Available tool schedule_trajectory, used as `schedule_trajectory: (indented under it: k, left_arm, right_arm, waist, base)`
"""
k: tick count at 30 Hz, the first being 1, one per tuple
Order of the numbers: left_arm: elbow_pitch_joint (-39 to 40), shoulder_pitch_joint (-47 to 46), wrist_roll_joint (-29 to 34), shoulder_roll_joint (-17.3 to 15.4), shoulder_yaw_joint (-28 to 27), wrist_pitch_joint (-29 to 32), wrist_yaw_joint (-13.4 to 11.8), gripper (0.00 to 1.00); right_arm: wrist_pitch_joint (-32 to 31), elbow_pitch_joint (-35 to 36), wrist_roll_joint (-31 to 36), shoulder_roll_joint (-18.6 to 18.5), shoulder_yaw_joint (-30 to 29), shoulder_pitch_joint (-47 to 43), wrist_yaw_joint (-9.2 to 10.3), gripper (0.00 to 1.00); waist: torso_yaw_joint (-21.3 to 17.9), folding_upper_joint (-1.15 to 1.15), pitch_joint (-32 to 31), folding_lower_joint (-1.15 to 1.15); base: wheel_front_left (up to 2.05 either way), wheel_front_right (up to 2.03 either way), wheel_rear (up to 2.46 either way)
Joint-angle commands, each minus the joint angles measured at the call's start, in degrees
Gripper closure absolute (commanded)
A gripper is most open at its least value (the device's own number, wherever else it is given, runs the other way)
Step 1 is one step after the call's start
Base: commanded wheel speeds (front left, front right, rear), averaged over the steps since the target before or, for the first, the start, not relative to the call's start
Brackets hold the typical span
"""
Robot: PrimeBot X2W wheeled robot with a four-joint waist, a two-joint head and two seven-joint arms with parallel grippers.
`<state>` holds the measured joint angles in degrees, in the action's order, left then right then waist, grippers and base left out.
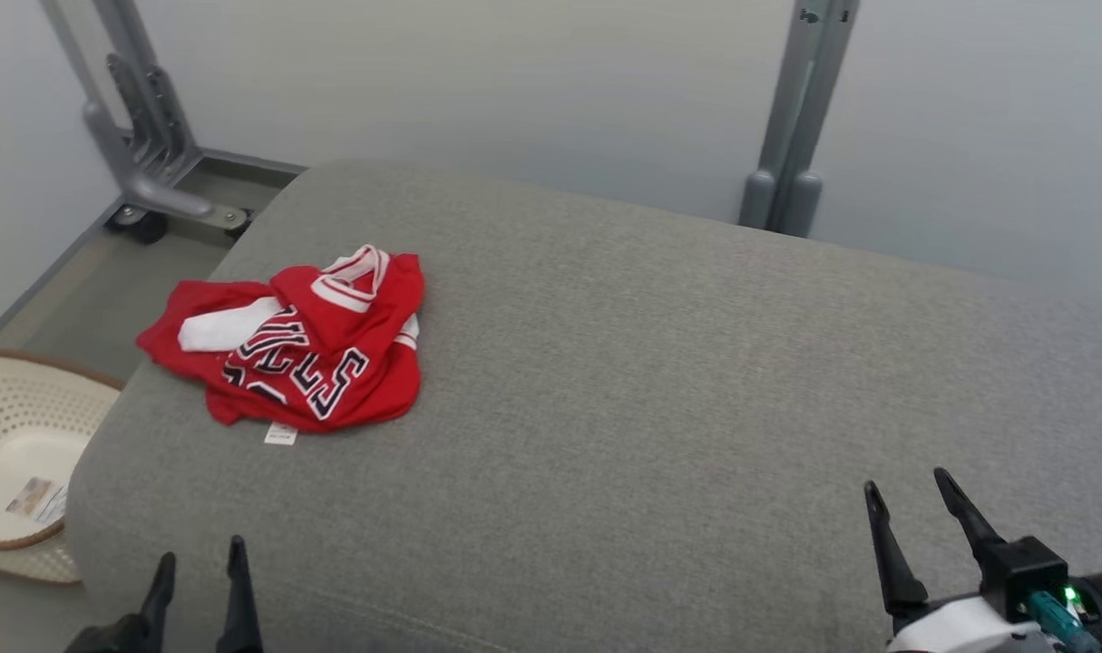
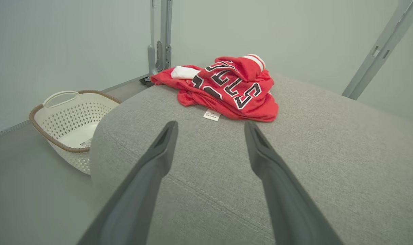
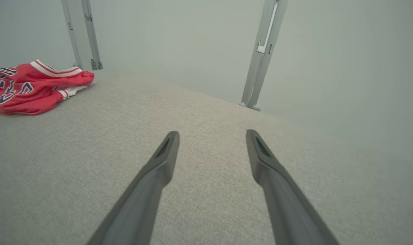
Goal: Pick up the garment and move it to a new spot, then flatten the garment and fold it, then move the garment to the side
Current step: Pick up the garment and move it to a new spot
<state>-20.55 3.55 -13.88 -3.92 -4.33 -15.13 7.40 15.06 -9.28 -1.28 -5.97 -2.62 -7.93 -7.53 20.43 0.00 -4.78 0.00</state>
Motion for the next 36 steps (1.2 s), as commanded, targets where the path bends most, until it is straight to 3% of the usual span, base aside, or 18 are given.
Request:
schedule_trajectory:
  k: [1,9,16,22,26,36]
  left_arm:
    - [1.18,1.34,0.05,0.57,-2.54,0.0,0.12,0.0]
    - [3.95,2.83,0.26,1.01,-8.4,0.0,0.14,0.0]
    - [3.35,-0.75,0.32,1.01,-4.44,0.0,0.16,0.0]
    - [-9.7,-11.46,-1.12,-3.46,5.83,0.05,0.1,0.0]
    - [-20.15,-21.91,-4.43,-7.01,10.47,1.76,0.1,0.0]
    - [-35.61,-41.99,-13.49,-13.74,16.62,8.24,0.07,0.0]
  right_arm:
    - [0.16,-1.12,-0.27,-0.96,2.15,2.5,0.08,0.0]
    - [0.17,-3.13,-1.63,-2.92,6.79,7.22,0.08,0.0]
    - [0.17,-2.25,-1.91,-2.8,5.52,4.62,0.08,0.0]
    - [0.17,-0.4,-1.25,-1.54,3.16,0.44,0.08,0.0]
    - [0.17,0.71,-0.64,-2.79,3.91,0.51,0.09,0.0]
    - [0.17,3.21,-0.36,-7.12,4.77,6.31,0.08,0.0]
  waist:
    - [6.9,0.0,1.86,0.0]
    - [7.33,0.0,2.52,0.0]
    - [6.91,0.0,2.21,0.0]
    - [5.46,0.0,1.47,0.0]
    - [1.18,0.0,4.1,0.0]
    - [-8.99,0.0,16.81,0.0]
  base:
    - [0.0,0.0,0.0]
    - [0.0,0.0,0.0]
    - [0.0,0.0,0.0]
    - [0.0,0.0,0.0]
    - [0.0,0.0,0.0]
    - [0.0,0.0,0.0]
